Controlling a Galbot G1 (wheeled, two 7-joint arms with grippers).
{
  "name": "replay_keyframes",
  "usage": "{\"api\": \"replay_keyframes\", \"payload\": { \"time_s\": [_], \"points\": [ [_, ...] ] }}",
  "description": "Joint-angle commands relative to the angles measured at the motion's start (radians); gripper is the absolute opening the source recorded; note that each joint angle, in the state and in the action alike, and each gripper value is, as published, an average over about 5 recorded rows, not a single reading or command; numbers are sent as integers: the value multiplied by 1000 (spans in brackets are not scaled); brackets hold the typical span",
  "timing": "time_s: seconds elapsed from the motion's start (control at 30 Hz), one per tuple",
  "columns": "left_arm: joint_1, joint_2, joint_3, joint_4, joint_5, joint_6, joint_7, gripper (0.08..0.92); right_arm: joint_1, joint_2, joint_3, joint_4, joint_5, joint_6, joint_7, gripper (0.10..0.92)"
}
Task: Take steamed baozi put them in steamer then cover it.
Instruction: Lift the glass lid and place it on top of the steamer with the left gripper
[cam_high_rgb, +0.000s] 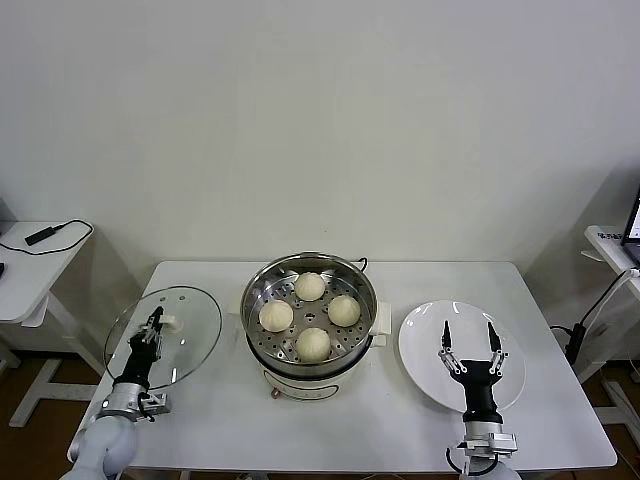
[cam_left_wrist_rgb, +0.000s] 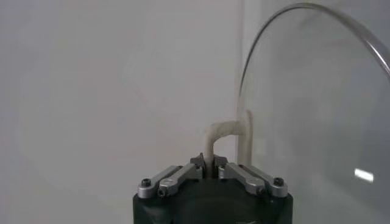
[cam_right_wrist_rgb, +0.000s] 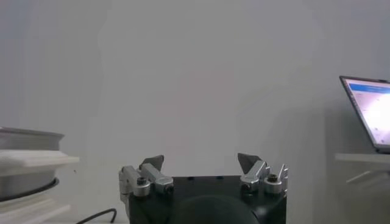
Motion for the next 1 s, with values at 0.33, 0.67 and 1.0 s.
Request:
{"api": "replay_keyframes", "payload": {
  "time_s": [0.33, 0.67, 1.0],
  "points": [
    [102, 2, 20, -580, -59, 189, 138, 194, 17, -5, 13, -11, -5, -14, 3, 823],
    [52, -16, 214, -742, 19, 322, 247, 194, 30, -5, 21, -21, -6, -21, 5, 823],
    [-49, -103, 480, -717, 139, 453, 347, 194, 41, -3, 21, -46, -19, -43, 6, 823]
  ]
}}
